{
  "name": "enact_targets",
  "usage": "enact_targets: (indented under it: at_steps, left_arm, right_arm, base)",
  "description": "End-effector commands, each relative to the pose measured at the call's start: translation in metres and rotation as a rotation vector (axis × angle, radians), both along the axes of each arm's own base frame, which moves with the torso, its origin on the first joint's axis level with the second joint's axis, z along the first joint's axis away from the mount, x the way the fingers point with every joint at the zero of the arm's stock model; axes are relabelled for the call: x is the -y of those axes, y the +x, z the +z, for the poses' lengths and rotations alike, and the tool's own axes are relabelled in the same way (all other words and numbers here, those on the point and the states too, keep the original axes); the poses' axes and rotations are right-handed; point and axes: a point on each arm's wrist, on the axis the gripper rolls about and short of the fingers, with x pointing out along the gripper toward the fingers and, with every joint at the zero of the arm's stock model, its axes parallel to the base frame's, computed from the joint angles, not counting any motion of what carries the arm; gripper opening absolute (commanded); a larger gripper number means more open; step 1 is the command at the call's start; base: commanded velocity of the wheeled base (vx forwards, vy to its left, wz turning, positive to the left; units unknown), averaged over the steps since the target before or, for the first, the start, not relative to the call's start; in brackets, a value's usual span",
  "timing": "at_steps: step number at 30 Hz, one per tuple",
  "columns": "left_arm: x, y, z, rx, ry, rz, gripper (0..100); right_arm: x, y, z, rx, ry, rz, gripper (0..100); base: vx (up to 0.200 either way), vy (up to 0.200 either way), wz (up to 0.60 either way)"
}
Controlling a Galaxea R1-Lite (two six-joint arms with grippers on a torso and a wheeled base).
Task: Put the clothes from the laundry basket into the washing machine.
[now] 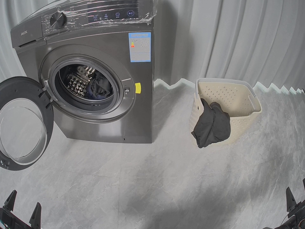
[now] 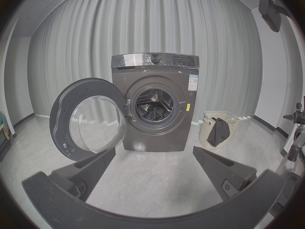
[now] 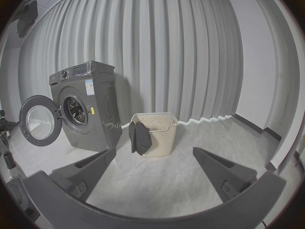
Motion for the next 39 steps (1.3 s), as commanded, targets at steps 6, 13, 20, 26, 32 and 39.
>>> enact_targets:
  at_steps: [6,13,20,26,32,39]
  left_arm:
    - [0.000,0.000,-0.005,-0.003,0.001,-0.001,100]
    - [0.000,0.000,-0.005,-0.003,0.001,0.000,100]
    - [0.000,0.000,-0.005,-0.003,0.001,-0.001,100]
    - [0.000,0.000,-0.005,-0.002,0.002,-0.001,100]
    - [0.000,0.000,-0.005,-0.003,0.004,-0.002,100]
    - [0.000,0.000,-0.005,-0.002,0.002,-0.003,100]
  right_arm:
    - [0.000,0.000,0.000,-0.003,-0.002,0.001,100]
    - [0.000,0.000,0.000,-0.003,-0.003,0.004,100]
    - [0.000,0.000,0.000,-0.006,-0.008,0.018,100]
    - [0.000,0.000,0.000,-0.008,-0.009,0.018,100]
    - [0.000,0.000,0.000,-0.001,-0.005,0.009,100]
    - [0.000,-0.009,0.031,0.165,-0.016,0.018,100]
  base:
    - [0.000,-0.100,0.00]
    - [0.000,-0.029,0.00]
    - [0.000,-0.200,0.00]
    - [0.000,-0.200,0.00]
    - [0.000,-0.033,0.00]
    - [0.171,0.000,0.00]
